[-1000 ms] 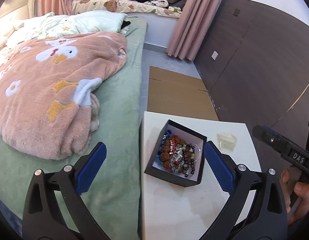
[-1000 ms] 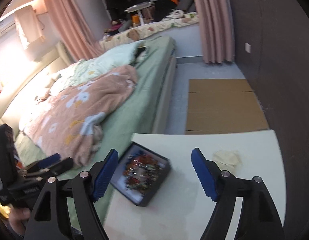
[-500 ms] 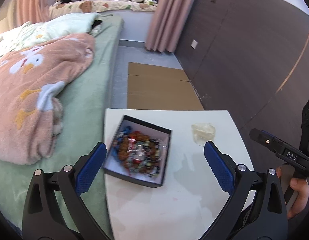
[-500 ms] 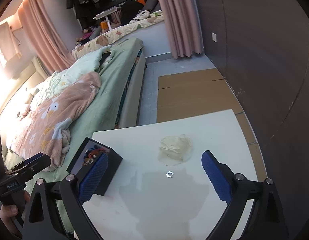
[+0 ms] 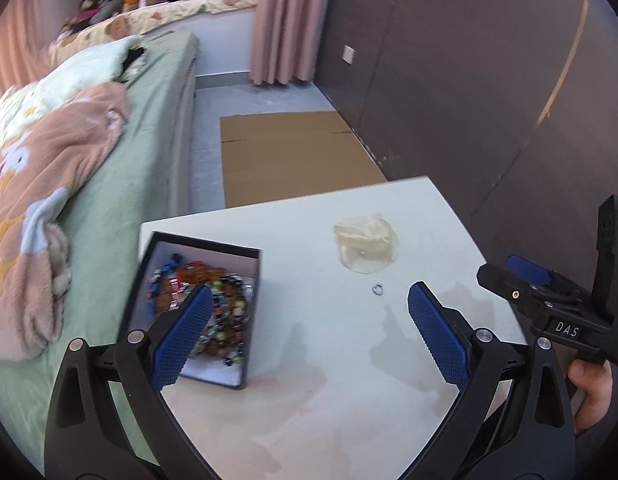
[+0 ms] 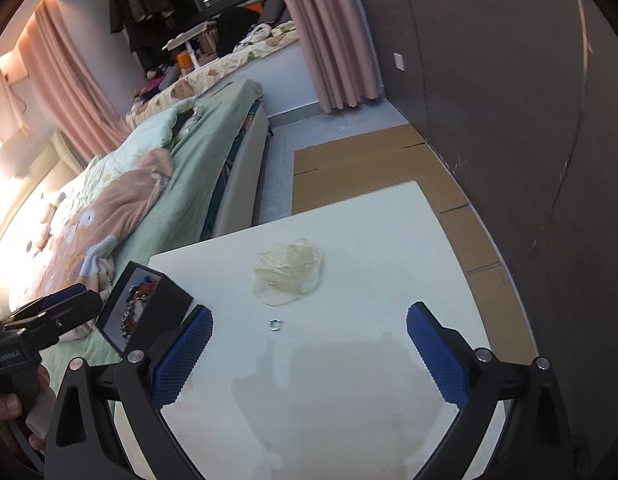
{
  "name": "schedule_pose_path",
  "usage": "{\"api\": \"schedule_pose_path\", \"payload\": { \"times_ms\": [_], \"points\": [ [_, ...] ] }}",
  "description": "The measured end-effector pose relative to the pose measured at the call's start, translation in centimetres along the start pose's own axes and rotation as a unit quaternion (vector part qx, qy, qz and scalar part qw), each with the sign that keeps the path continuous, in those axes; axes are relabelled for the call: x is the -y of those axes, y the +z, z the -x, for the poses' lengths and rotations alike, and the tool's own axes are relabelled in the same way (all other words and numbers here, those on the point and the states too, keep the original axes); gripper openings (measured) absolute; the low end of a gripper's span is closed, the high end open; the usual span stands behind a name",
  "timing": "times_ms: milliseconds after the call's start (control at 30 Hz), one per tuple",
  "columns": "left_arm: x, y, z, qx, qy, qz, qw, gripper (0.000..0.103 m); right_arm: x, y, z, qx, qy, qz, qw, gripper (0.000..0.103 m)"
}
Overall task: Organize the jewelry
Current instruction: 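Reach the left gripper to the small silver ring and grasp it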
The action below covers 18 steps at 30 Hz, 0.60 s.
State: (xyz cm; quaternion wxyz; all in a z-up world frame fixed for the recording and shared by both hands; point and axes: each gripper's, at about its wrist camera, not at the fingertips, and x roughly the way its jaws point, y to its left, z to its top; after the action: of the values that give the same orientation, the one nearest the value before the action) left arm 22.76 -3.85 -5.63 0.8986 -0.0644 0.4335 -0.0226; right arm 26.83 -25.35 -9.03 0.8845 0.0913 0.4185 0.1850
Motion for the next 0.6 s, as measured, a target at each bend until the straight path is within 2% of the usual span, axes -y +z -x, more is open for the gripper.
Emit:
{"api": "schedule_pose_path", "payload": {
  "times_ms": [100, 233, 400, 500, 600],
  "points": [
    [1.6, -0.2, -1.4, -0.012, -0.005, -0.027, 0.9996, 0.097, 1.8, -0.7, -0.8, -0.011, 0.016, -0.029, 0.999, 0.095],
    [3.7, -0.5, -3.4, -0.019, -0.017, -0.051, 0.9984, 0.097, 3.2, -0.9, -0.8, -0.021, -0.002, -0.035, 0.999, 0.095],
    [5.2, -0.9, -5.9, -0.036, -0.027, -0.058, 0.9973, 0.078, 4.8, -1.1, -0.9, -0.029, -0.015, -0.041, 0.999, 0.095],
    [5.8, -1.2, -7.7, -0.053, -0.032, -0.059, 0.9963, 0.065, 5.6, -1.3, -1.4, -0.045, -0.020, -0.052, 0.997, 0.088],
    [6.4, -1.5, -9.1, -0.064, -0.032, -0.068, 0.9952, 0.059, 6.3, -1.4, -1.7, -0.056, -0.022, -0.061, 0.996, 0.083]
  ]
}}
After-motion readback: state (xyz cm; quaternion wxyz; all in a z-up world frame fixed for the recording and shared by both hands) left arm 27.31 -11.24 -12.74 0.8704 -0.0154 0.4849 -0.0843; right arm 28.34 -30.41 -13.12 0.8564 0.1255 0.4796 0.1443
